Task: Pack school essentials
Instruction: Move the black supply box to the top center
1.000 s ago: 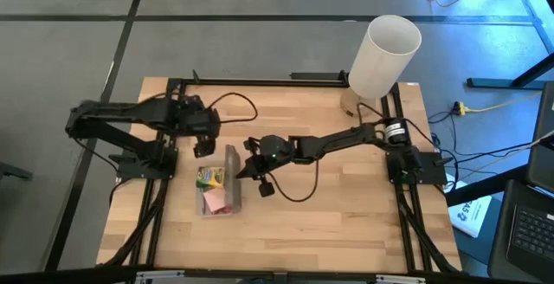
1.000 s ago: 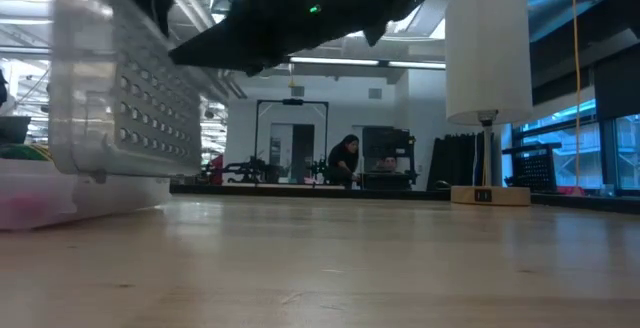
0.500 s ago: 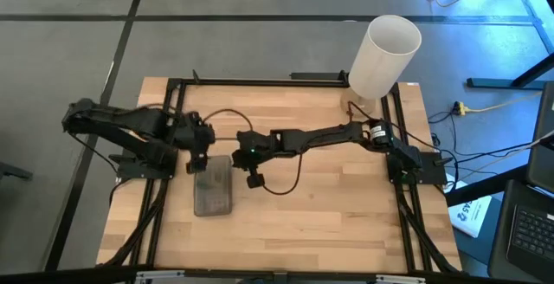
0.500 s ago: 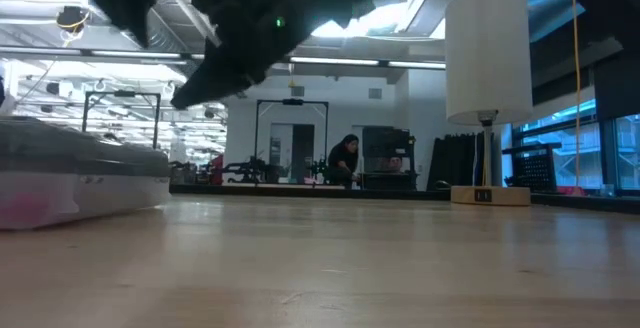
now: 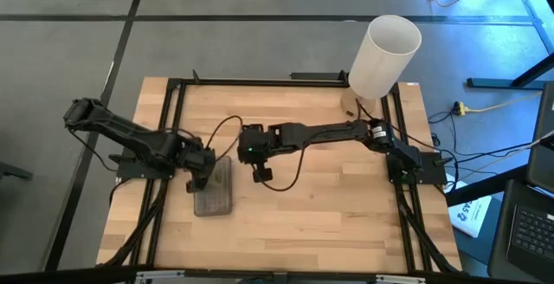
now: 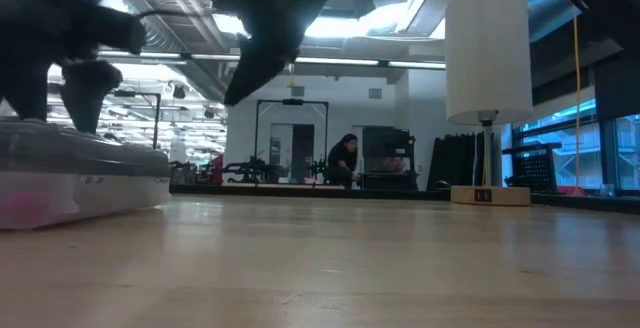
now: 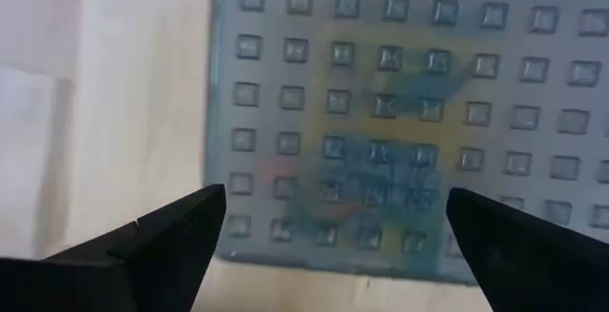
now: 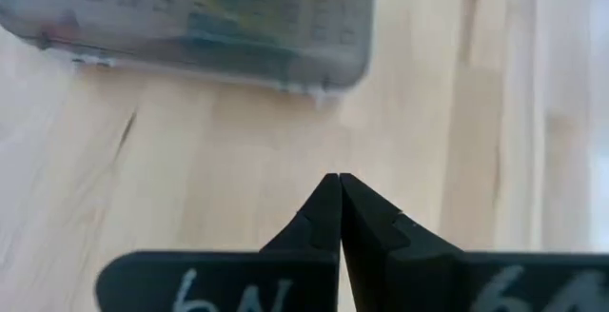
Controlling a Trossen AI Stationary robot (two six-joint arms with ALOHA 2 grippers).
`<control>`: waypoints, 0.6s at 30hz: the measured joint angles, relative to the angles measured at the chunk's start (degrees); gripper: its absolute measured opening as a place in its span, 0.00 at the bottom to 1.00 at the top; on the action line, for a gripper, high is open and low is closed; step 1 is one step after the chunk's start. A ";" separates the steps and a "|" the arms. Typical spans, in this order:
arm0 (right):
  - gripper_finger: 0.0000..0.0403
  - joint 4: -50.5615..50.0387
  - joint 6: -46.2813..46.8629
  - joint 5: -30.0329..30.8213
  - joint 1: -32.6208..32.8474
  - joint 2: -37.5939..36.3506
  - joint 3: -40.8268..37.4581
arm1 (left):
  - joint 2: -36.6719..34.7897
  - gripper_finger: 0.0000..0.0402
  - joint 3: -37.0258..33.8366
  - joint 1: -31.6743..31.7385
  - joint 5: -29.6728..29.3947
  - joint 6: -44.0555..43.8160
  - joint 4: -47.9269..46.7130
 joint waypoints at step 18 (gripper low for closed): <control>0.01 -29.44 10.04 14.19 0.35 -0.02 12.24 | 0.89 0.98 -5.71 6.75 -2.82 8.72 16.15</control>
